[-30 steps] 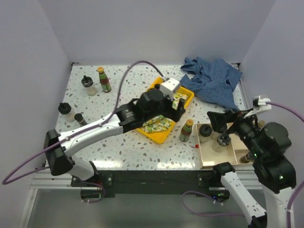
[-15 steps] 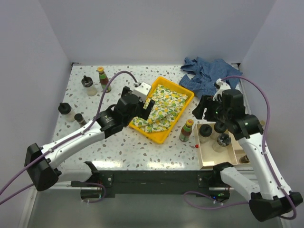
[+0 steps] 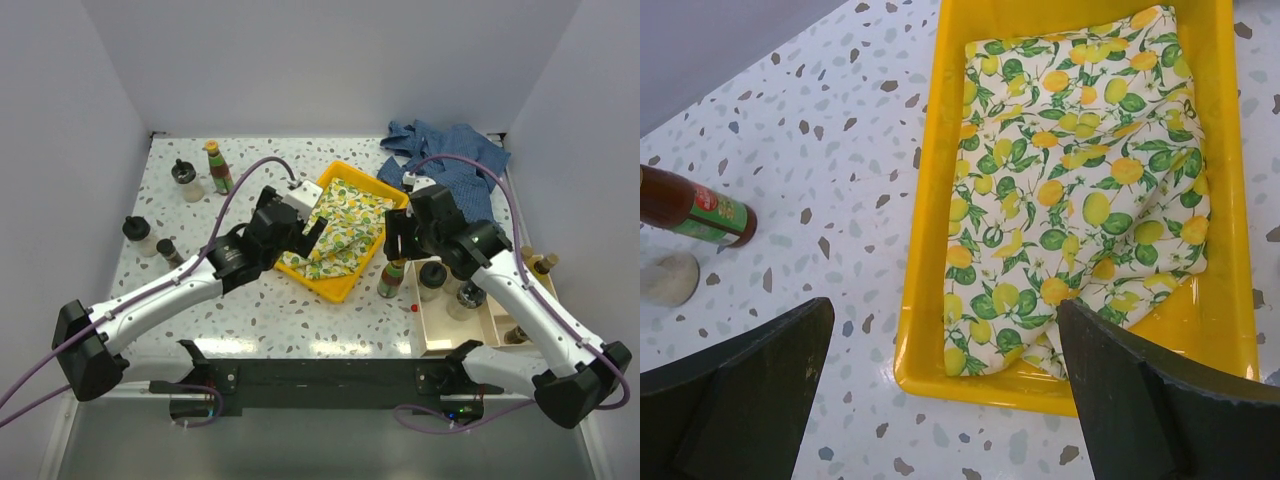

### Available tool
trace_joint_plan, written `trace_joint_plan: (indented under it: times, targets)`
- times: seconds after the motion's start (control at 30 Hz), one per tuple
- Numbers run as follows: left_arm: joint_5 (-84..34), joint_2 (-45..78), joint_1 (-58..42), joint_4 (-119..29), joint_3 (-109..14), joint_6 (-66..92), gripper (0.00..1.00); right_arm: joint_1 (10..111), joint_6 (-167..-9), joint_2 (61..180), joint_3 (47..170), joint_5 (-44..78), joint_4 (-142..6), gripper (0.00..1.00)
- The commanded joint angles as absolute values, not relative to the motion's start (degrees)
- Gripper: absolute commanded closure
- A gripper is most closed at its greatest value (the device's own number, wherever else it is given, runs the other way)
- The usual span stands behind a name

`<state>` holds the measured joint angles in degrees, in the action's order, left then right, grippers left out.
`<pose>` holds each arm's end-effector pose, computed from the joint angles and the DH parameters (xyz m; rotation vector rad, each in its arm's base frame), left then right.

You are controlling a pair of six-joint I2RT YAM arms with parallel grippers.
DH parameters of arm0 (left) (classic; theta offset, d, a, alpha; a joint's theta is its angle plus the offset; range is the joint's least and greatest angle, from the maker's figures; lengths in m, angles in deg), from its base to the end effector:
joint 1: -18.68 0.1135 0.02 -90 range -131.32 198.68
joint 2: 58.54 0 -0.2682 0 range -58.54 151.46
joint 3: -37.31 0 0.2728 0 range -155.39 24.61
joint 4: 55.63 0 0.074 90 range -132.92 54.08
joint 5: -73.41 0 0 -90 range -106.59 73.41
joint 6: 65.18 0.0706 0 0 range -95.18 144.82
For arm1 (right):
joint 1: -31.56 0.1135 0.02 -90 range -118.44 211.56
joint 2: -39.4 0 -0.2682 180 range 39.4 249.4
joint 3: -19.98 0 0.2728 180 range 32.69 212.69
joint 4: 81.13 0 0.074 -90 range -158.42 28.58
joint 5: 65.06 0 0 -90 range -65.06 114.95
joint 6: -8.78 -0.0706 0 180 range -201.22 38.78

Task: Organize the condiment bottles
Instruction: Pick up the bottle from the center of the board.

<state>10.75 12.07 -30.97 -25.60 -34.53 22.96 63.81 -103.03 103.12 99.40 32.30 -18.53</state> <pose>0.2342 -0.2255 0.3065 0.5453 1.9386 -0.0756 0.2266 0.1323 0.3226 -0.1576 2.3956 0.2932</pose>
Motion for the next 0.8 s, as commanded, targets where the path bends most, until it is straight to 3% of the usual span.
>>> trace_joint_plan:
  times: [0.0, 0.43, 0.6, 0.77]
  targets:
    - [13.0, 10.1, -31.5, -27.4, -35.2, 24.1, 0.0, 65.5, -102.6, 104.0, 102.9, 38.2, -15.5, 0.34]
    - [16.1, 10.2, -31.9, -27.1, -35.3, 24.0, 0.0, 67.9, -103.1, 108.7, 102.0, 39.0, -13.9, 0.42]
    - [16.8, 10.2, -32.1, -27.0, -35.2, 24.0, 0.0, 68.6, -103.7, 109.6, 103.1, 40.1, -13.0, 0.51]
    - [17.3, 10.1, -32.2, -27.1, -35.2, 24.1, 0.0, 68.6, -103.6, 111.5, 104.8, 40.9, -10.3, 0.48]
